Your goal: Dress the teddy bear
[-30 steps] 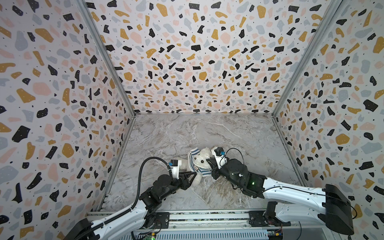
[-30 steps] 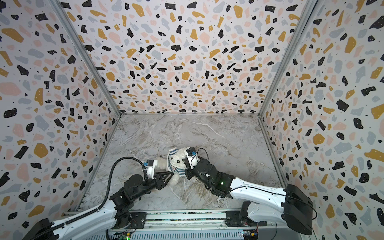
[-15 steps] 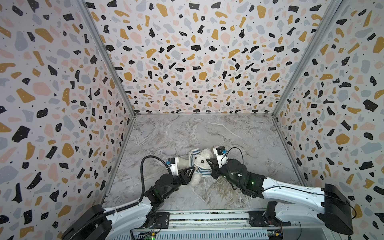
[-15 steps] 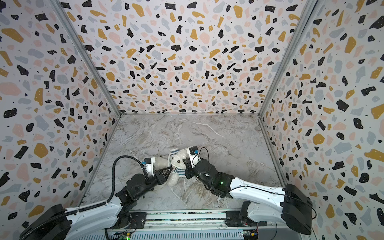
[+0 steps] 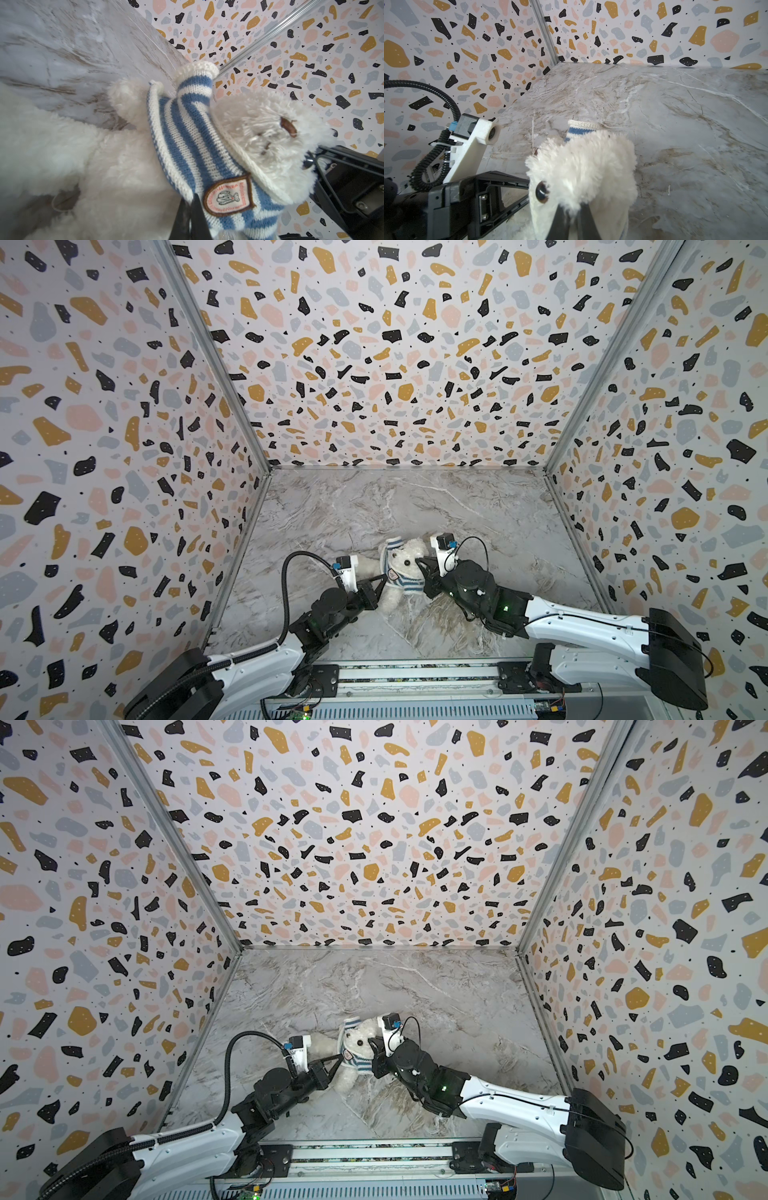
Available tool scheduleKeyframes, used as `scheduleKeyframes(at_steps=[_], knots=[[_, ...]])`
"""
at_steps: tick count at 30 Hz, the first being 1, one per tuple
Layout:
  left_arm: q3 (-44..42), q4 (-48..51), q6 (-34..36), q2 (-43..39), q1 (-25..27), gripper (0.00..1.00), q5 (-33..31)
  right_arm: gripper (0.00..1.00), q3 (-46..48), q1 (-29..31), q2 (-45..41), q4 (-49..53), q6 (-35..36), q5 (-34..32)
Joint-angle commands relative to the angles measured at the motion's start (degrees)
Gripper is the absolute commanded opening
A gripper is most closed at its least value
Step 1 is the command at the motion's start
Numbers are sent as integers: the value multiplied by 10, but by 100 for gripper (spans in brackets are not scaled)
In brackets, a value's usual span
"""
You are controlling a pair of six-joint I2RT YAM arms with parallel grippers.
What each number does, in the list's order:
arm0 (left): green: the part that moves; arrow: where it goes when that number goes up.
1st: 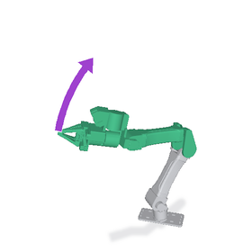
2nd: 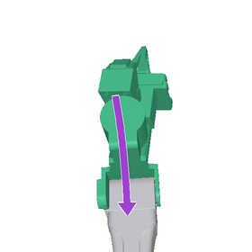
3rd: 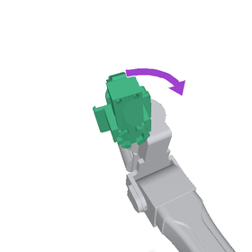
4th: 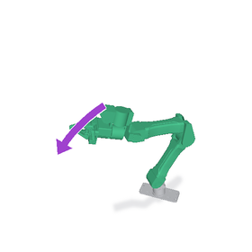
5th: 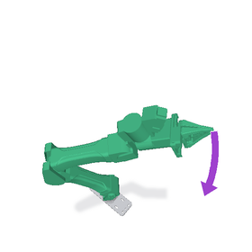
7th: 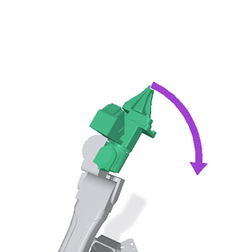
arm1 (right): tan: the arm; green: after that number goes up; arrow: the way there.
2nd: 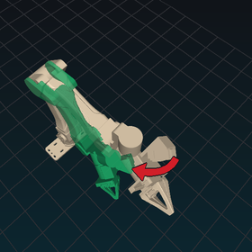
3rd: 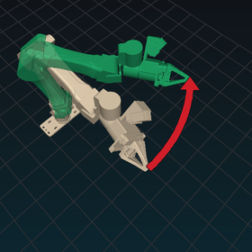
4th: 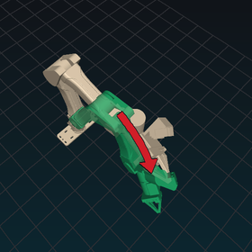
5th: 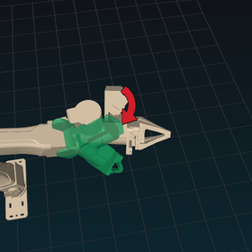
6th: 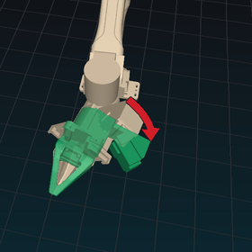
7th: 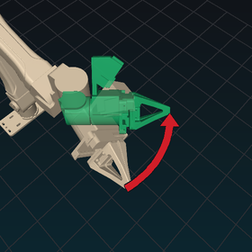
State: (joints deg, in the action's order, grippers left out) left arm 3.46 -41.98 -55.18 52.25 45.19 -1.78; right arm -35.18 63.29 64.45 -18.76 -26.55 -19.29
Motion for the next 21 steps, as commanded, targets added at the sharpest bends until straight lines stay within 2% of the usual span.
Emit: scheduleKeyframes(at_steps=[1,5,8,21], knots=[[17,79,28,-21,0,0,-44,0,-9,4,-29,29,-15,-55],[38,174,77,-28,-7,0,-66,0,-2,3,-50,48,-23,-76],[40,204,93,-27,-17,0,-75,0,7,0,-73,44,-32,-72],[44,239,128,-31,-60,0,-82,0,35,-43,-161,44,-93,4]])
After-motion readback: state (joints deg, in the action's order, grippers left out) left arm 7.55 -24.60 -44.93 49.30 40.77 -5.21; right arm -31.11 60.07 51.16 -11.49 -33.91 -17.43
